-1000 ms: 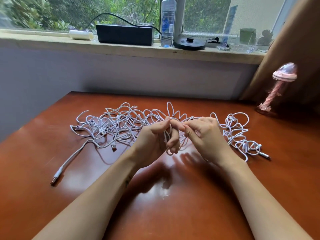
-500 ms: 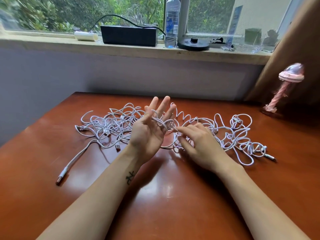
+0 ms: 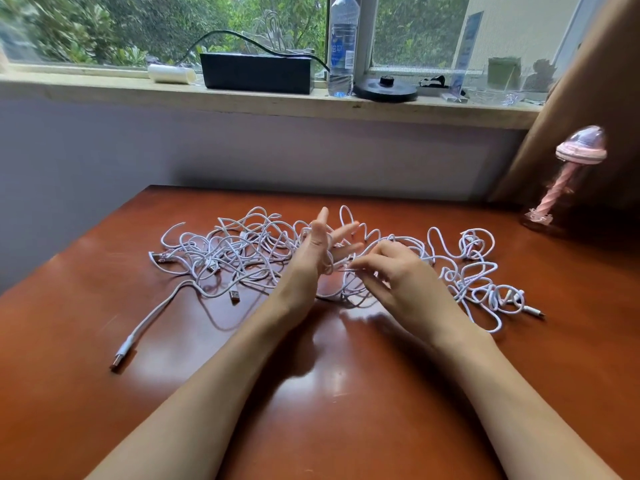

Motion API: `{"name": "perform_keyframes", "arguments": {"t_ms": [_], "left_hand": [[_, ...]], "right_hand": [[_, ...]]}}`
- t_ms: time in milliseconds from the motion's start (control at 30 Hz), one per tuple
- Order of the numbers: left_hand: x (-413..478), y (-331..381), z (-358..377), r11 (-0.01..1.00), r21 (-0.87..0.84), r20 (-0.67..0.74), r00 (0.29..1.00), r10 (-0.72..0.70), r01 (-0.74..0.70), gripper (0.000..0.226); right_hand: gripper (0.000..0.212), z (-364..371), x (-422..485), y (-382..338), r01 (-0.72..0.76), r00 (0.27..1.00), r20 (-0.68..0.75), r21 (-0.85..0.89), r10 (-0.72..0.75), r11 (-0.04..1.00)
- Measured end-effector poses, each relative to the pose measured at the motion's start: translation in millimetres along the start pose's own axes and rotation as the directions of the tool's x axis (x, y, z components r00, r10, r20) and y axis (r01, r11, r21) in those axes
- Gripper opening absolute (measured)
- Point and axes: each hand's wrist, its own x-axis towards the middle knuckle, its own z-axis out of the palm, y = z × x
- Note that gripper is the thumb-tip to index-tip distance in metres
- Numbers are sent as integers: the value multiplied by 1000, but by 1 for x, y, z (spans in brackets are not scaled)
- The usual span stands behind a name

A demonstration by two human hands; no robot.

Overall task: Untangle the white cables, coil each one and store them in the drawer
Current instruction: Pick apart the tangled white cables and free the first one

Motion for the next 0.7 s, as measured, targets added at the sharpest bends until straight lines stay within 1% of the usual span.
{"name": "perform_keyframes", "arguments": {"t_ms": [33, 67, 133, 200, 267, 300, 333, 433, 467, 533, 633, 700], "left_hand": [[-2, -2, 0, 995, 93, 28, 999, 20, -23, 100], [-4, -5, 0, 983, 177, 52, 998, 44, -53, 97], [-5, -9, 0, 951, 288, 84, 992, 89, -110, 82], [-5, -12, 1, 941, 303, 77, 988, 133, -150, 81], [-5, -12, 2, 935, 301, 93, 982, 166, -187, 58], [-6, -10, 2, 932, 307, 103, 981, 168, -191, 52], [-6, -8, 2, 934, 307, 103, 982, 161, -185, 57], [-7, -4, 3, 933, 337, 114, 989, 95, -129, 111], [-6, -4, 3, 935, 336, 119, 990, 75, -111, 121], [-7, -2, 5, 959, 276, 129, 991, 26, -61, 124], [-10, 7, 6, 982, 190, 145, 989, -27, -1, 127], [-9, 10, 6, 982, 189, 156, 987, -49, 19, 116]], "right_hand": [[10, -5, 0, -1, -12, 1000, -22, -18, 12, 1000], [10, -9, 1, -2, -29, 999, -42, -23, 28, 999], [24, -15, 2, -3, -94, 993, -65, 36, 96, 995], [33, -20, 3, -4, -120, 989, -83, 68, 125, 990], [33, -24, 4, -4, -98, 988, -116, 3, 98, 995], [34, -27, 4, -4, -93, 988, -130, -38, 87, 995], [35, -29, 4, -3, -86, 987, -144, -77, 75, 993], [39, -31, 4, 1, -69, 983, -177, -129, 45, 989], [40, -31, 4, 3, -67, 984, -174, -119, 45, 991], [40, -30, 5, 5, -45, 987, -155, -77, 33, 996], [39, -30, 7, 10, -17, 992, -127, 33, 21, 999], [40, -33, 7, 16, -32, 990, -136, 76, 42, 997]]}}
